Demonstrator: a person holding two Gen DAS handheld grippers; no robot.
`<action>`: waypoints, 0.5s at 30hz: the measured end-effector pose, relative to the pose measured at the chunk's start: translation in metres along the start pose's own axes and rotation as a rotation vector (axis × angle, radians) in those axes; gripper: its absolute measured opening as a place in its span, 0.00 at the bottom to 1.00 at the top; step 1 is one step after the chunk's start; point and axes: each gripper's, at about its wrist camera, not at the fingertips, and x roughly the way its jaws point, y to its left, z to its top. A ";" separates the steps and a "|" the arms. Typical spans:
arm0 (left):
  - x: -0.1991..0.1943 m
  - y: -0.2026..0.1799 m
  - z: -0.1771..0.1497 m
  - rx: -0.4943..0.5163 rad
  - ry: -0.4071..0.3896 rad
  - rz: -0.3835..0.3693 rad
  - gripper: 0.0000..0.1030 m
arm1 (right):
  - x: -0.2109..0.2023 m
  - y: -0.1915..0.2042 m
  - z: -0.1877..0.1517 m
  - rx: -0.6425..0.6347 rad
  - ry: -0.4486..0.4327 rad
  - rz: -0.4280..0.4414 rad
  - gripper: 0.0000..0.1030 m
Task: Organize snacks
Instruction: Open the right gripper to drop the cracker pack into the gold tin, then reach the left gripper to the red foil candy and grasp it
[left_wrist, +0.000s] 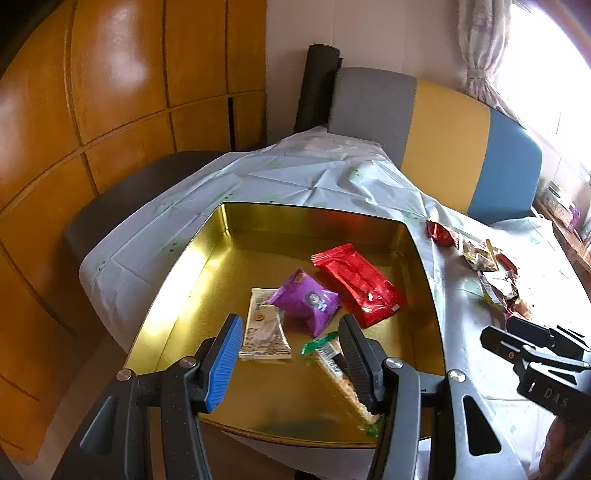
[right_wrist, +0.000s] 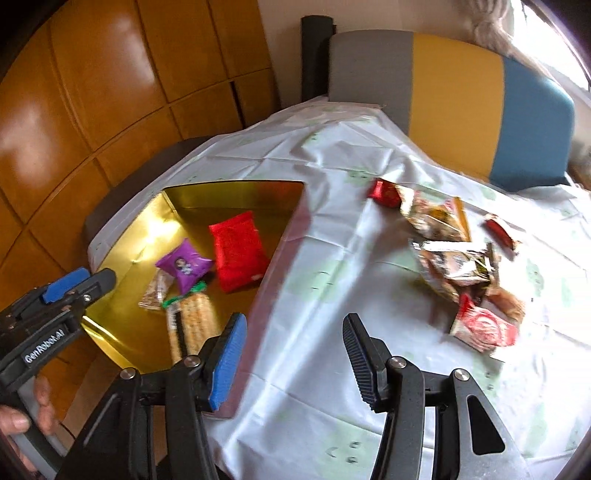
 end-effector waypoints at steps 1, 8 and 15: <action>0.000 -0.002 0.000 0.005 0.000 -0.001 0.53 | -0.001 -0.005 -0.001 0.003 -0.001 -0.009 0.54; -0.002 -0.017 0.002 0.039 0.001 -0.014 0.53 | -0.011 -0.045 -0.008 0.041 -0.001 -0.078 0.54; 0.000 -0.031 0.003 0.078 0.004 -0.026 0.53 | -0.025 -0.086 -0.012 0.063 -0.002 -0.164 0.54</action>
